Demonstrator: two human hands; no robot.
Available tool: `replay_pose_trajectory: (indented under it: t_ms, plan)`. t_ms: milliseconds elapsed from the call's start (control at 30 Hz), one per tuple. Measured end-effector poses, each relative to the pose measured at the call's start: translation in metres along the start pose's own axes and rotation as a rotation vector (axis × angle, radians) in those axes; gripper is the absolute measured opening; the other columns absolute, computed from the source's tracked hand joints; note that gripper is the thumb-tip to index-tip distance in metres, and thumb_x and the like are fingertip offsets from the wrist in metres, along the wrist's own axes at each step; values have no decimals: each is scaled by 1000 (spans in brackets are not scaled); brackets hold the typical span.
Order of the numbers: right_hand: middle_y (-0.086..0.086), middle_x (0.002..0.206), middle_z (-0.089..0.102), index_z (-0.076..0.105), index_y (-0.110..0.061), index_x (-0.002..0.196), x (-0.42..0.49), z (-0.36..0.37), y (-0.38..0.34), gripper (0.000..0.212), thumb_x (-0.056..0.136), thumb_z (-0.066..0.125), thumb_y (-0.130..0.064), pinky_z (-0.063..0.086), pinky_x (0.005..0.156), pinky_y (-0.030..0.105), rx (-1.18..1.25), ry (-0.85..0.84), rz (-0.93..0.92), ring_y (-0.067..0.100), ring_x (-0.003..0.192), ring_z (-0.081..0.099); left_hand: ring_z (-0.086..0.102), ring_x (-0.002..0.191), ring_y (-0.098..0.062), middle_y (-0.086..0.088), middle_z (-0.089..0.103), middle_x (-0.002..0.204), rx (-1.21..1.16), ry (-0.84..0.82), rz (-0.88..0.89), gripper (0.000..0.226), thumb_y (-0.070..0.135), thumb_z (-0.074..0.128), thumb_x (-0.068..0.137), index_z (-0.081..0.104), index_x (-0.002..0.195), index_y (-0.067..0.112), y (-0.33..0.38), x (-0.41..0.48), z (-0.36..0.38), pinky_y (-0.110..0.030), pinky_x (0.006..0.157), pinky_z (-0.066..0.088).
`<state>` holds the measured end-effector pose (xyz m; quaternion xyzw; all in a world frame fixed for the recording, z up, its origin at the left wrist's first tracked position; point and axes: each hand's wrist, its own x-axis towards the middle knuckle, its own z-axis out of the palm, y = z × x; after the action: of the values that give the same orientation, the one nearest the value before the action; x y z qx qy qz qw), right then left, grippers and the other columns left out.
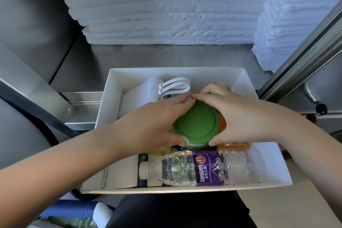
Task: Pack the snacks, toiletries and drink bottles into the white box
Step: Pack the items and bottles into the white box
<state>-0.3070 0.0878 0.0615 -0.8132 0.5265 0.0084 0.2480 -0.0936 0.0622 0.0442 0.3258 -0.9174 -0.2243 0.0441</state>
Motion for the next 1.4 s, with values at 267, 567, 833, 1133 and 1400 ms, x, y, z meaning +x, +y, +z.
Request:
replay_pose_trajectory:
  t_ms: [267,567,833,1133,1400]
  plan:
    - [-22,126,21,27,-37,136,11,-5,3,103,51,82,-57,34,96,19,-109,-45,-16,-5,117,24,40,121,-4,9,46,140,73,-13,38,93,47,74,71,25,147,24,-5,7,-5,-14,95,26]
    - [-25,89,38,26,-37,125,17,1,-1,97,50,82,-61,35,65,10,-185,-117,23,5,88,47,42,125,-16,3,36,141,244,-35,79,95,51,65,79,11,149,17,0,3,6,-34,100,37]
    - [-29,85,40,31,-39,123,15,-1,2,74,65,73,-61,38,64,13,-135,-116,0,-1,80,47,58,92,-23,-7,46,123,470,67,95,89,61,60,80,24,143,8,0,-2,17,-37,69,54]
    - [-17,104,55,38,-39,125,16,2,7,50,82,57,-58,40,69,15,-96,-73,-12,3,90,53,53,110,-20,-3,33,139,408,34,139,90,61,51,84,8,147,13,-5,-1,17,-37,83,50]
    - [-22,144,36,36,-39,139,0,4,20,51,91,48,-48,22,100,5,-89,158,-19,-10,125,31,47,123,-9,10,42,142,302,198,171,52,49,43,89,44,137,28,-7,-28,-10,-29,92,49]
